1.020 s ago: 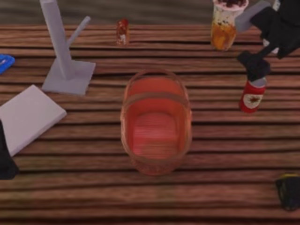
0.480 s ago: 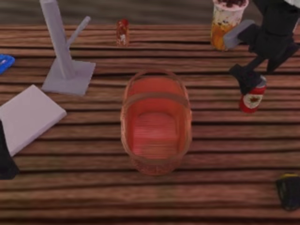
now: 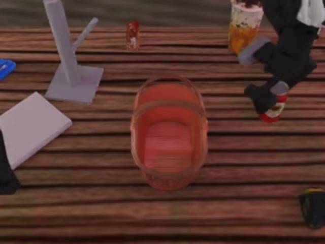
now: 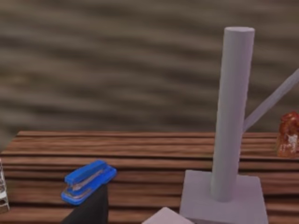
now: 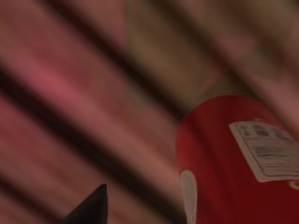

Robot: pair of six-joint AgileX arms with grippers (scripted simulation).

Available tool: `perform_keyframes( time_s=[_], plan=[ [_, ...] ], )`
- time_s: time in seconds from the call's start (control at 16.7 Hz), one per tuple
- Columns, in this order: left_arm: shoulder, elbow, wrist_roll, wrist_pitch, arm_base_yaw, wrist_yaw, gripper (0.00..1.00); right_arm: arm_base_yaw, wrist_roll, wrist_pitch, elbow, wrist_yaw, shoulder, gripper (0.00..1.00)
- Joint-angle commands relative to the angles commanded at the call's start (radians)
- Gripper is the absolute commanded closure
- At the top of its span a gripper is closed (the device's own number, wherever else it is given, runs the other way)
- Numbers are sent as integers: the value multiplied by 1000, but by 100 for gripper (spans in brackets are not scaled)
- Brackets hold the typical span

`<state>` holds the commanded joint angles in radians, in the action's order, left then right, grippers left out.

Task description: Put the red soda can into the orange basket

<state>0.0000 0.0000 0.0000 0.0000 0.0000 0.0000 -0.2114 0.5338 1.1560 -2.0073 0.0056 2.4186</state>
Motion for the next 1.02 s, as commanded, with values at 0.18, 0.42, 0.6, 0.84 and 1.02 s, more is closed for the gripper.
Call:
perform_keyframes(
  time_s=[0.18,0.42,0.6,0.84,1.02],
  plan=[
    [0,0,0,0,0,0,0,0,0,-21,19,0,5,0],
    [0,0,0,0,0,0,0,0,0,-21,19,0,5,15],
    [0,0,0,0,0,0,0,0,0,-21,19,0,5,38],
    [0,0,0,0,0,0,0,0,0,-21,19,0,5,68],
    [0,0,0,0,0,0,0,0,0,-21,19,0,5,90]
  ],
)
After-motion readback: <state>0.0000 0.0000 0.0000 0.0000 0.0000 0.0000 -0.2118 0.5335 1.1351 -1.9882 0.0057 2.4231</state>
